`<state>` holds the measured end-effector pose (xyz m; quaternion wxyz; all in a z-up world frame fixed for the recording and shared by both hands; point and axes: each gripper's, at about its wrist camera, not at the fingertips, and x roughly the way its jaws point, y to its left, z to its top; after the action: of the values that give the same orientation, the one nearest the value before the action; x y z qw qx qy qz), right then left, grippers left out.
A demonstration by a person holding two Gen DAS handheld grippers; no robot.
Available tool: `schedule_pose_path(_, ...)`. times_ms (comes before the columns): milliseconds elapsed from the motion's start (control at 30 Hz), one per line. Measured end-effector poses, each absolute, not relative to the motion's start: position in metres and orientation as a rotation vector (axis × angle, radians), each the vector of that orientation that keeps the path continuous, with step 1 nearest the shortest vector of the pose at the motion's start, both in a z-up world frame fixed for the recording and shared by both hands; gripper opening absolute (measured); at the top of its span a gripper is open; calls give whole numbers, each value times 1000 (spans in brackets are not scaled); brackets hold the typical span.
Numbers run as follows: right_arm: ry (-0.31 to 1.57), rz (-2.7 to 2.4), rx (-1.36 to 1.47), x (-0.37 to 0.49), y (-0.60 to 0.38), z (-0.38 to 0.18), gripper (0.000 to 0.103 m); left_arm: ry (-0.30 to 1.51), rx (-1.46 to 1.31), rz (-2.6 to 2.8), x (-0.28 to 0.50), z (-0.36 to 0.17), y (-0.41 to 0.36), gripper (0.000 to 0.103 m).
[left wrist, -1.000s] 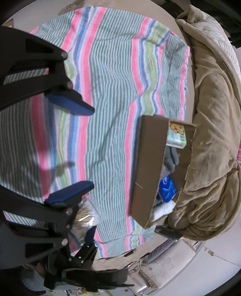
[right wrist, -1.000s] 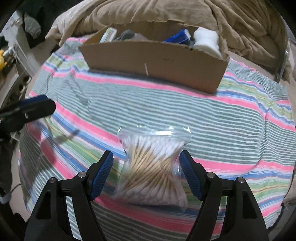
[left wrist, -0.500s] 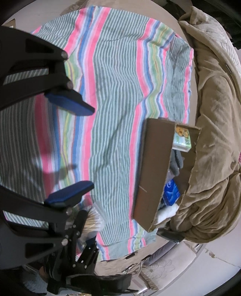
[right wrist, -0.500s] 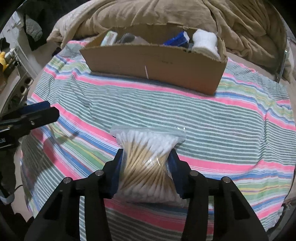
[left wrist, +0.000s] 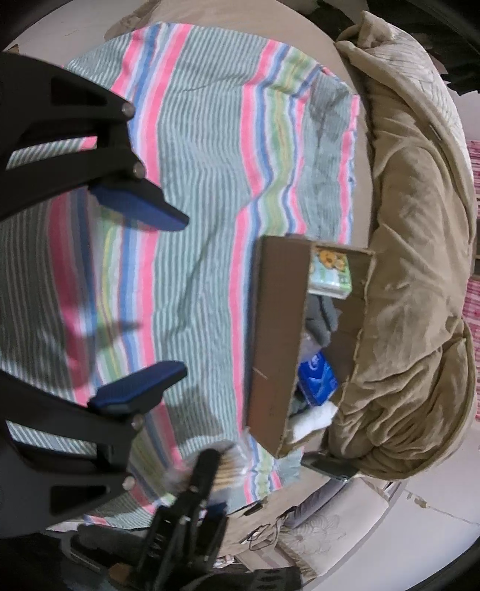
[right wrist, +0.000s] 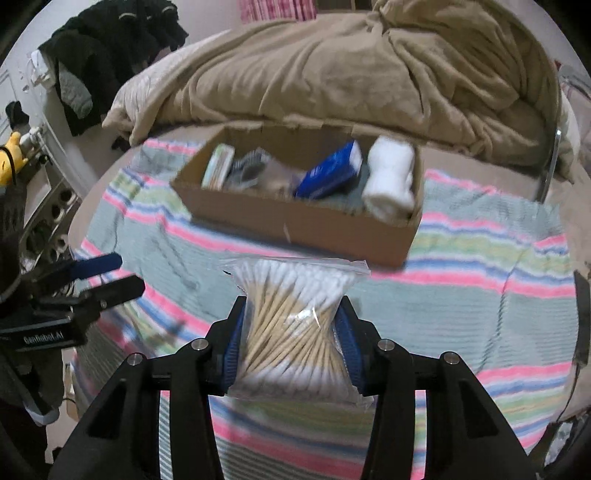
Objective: Organize objects
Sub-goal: 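Grasp the bag of cotton swabs with the right tool, then lower the cotton swab bag into the box and open the right tool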
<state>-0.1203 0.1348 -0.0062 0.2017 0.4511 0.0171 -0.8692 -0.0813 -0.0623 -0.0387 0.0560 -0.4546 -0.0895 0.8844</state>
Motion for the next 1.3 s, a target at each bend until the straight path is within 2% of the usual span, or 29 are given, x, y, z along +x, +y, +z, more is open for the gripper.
schedule_pose_path(333, 74, -2496, 1142, -152, 133, 28, 49, -225, -1329, 2713, -99, -26, -66, 74)
schedule_pose_path(700, 104, -2506, 1094, -188, 116, 35, 49, -218, -1278, 2753, -129, -16, -75, 74)
schedule_pose_path(1300, 127, -2491, 1187, -247, 96, -13, 49, -251, -1281, 2781, -168, -25, -83, 74)
